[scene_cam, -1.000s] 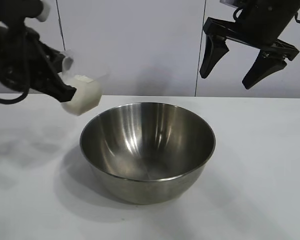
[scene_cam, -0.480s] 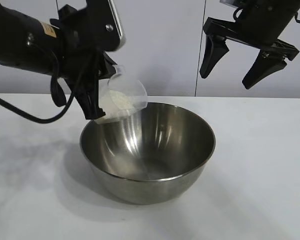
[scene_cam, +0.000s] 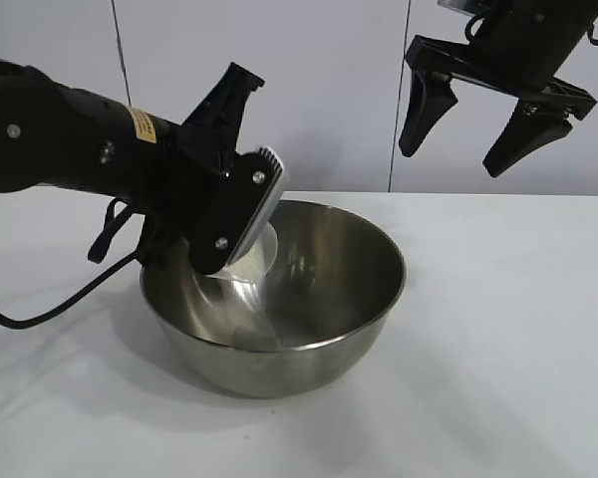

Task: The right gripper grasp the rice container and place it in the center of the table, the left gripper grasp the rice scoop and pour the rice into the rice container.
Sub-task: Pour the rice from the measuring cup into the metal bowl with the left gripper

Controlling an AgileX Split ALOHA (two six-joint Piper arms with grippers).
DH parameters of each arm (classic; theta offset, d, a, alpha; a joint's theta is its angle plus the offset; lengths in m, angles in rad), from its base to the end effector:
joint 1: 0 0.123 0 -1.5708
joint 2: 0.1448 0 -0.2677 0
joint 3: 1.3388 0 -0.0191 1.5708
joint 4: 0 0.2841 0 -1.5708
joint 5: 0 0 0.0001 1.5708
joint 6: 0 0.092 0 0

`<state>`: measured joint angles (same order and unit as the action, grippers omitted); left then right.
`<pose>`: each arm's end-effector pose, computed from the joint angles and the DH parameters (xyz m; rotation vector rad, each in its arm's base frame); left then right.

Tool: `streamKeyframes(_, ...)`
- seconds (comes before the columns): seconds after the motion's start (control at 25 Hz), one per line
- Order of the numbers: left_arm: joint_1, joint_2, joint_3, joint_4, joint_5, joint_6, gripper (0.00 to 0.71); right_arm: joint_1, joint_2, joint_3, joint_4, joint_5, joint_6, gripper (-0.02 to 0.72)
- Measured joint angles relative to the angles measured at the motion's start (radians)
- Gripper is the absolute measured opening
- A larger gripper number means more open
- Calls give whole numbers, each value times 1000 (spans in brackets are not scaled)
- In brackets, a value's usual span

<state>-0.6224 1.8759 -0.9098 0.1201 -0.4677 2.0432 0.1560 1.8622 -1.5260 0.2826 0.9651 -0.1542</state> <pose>0.3192 -0.2351 0.1204 2.0787 0.3498 0.9107 0.4175 0.0870 0.2308 -0.2630 2.7524 0.3635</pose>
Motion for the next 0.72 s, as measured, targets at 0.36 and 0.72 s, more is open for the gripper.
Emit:
streamKeyframes(0.36, 0, 0, 0, 93, -103, 182, 8, 0, 0, 0, -2, -22, -16, 623)
streamKeyframes(0.72, 0, 0, 1, 265, -189, 187, 8, 0, 0, 0, -6, -22, -26, 623)
